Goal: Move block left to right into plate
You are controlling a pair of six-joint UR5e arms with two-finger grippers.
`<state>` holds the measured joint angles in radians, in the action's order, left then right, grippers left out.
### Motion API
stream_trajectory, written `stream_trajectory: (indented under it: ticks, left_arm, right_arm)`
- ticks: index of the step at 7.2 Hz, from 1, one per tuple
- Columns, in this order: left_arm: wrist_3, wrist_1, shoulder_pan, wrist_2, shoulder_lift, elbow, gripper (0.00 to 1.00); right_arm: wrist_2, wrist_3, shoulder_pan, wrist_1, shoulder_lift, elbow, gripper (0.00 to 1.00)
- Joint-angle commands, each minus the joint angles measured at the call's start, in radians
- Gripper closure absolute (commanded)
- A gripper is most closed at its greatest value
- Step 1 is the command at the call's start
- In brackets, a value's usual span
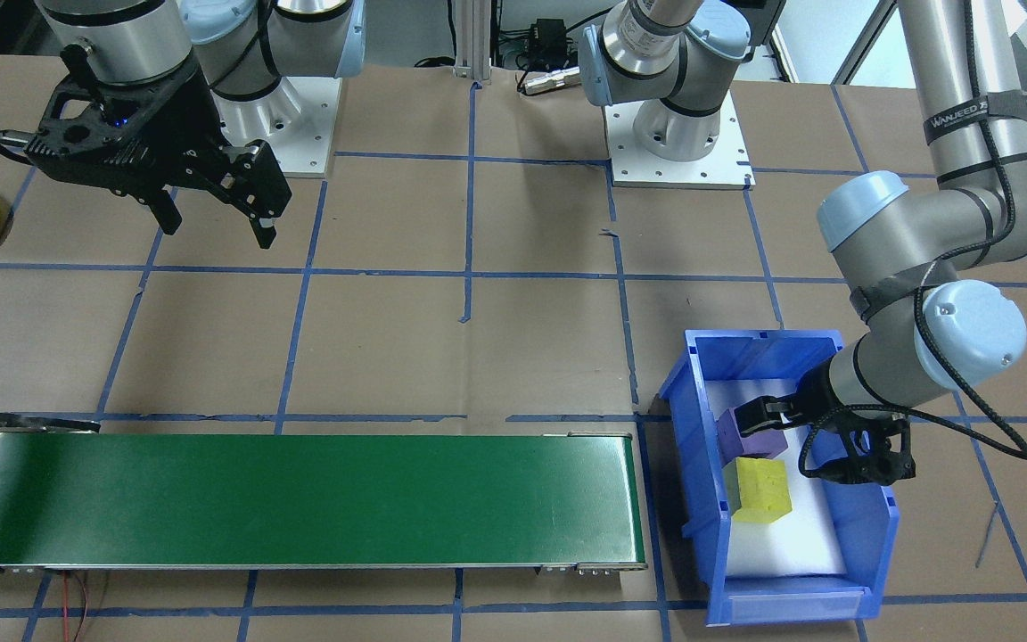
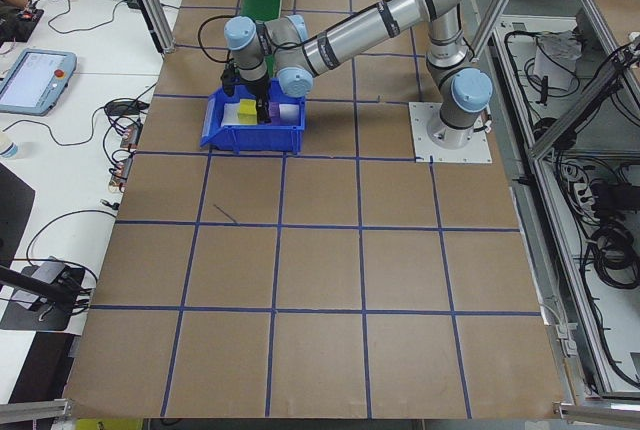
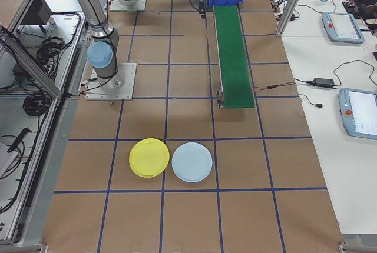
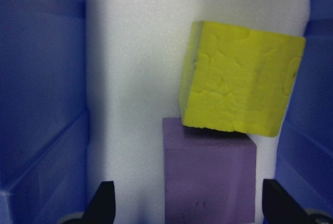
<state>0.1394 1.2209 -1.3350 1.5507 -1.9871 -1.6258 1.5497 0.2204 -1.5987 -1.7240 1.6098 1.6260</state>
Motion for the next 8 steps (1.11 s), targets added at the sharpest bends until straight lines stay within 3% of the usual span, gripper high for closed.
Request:
stream_trajectory:
  ticks: [1, 8]
  left_arm:
    - [-0.001, 0.000, 0.002, -0.006, 0.001, -0.003, 0.00]
    - [0.006, -0.003, 0.014, -0.007, 0.001, -0.017, 0.10]
  right_arm:
    - [0.001, 0.001, 0.000, 0.000, -0.001, 0.000, 0.00]
    - [0.003, 0.001, -0.001, 0.000, -0.001, 0.000, 0.00]
